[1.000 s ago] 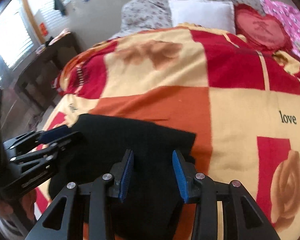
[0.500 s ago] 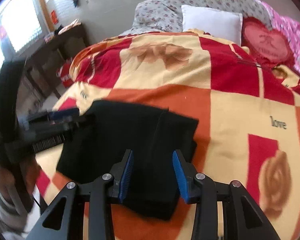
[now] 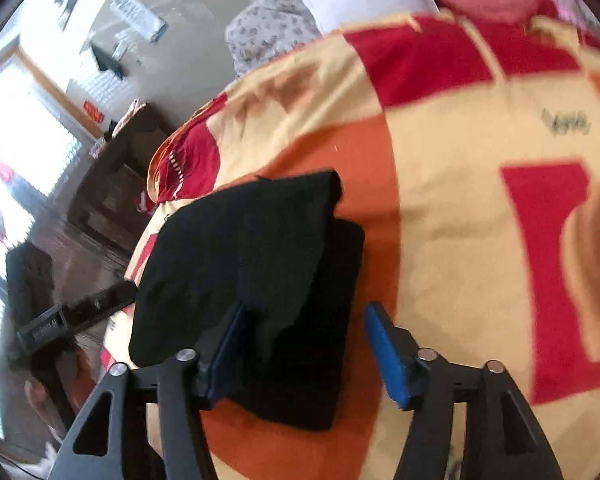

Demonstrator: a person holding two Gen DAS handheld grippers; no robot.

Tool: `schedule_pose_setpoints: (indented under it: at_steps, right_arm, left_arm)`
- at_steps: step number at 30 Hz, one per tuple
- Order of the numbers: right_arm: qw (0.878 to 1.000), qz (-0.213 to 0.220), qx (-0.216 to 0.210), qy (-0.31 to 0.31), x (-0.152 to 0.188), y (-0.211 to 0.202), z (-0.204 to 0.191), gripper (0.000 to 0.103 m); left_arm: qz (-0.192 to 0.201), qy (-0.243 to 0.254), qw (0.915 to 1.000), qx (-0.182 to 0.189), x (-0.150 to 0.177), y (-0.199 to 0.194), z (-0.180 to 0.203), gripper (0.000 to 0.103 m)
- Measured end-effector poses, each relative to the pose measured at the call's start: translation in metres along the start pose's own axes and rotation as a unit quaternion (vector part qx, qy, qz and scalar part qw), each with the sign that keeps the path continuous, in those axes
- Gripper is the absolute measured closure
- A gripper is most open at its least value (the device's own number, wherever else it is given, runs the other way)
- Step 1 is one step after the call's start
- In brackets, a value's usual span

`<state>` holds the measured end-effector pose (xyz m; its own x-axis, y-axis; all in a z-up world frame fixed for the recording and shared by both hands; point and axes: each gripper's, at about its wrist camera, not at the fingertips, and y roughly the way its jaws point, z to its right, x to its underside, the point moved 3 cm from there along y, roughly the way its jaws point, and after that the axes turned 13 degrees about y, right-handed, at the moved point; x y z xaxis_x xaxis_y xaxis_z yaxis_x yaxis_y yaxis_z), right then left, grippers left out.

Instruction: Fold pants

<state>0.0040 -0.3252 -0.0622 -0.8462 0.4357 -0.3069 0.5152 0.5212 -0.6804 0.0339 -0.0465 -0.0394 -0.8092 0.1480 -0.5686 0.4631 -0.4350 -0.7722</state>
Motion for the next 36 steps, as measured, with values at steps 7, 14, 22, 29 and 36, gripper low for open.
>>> schedule_pose_setpoints:
  at_steps: [7, 14, 22, 29, 36]
  right_arm:
    - [0.999, 0.005, -0.028, -0.025, 0.001, 0.014, -0.016, 0.048]
    - [0.996, 0.055, -0.038, -0.061, -0.033, -0.011, -0.046, 0.055]
    - [0.995, 0.048, 0.064, -0.065, -0.076, 0.035, -0.034, 0.052]
    - [0.984, 0.095, 0.110, -0.106, -0.069, -0.008, -0.049, 0.052]
    - [0.974, 0.063, 0.141, -0.168, -0.054, 0.024, -0.073, 0.056]
  left_arm:
    - [-0.026, -0.001, 0.9983, 0.051, 0.003, 0.031, 0.013, 0.025]
    - [0.017, 0.051, 0.9978, 0.040, -0.041, 0.006, 0.031, 0.031]
    - [0.002, 0.067, 0.9974, -0.028, -0.079, 0.059, 0.015, 0.031]
    - [0.000, 0.070, 0.9963, -0.050, -0.069, 0.050, 0.011, 0.031]
    - [0.004, 0.089, 0.9924, -0.084, -0.068, 0.056, 0.024, 0.031]
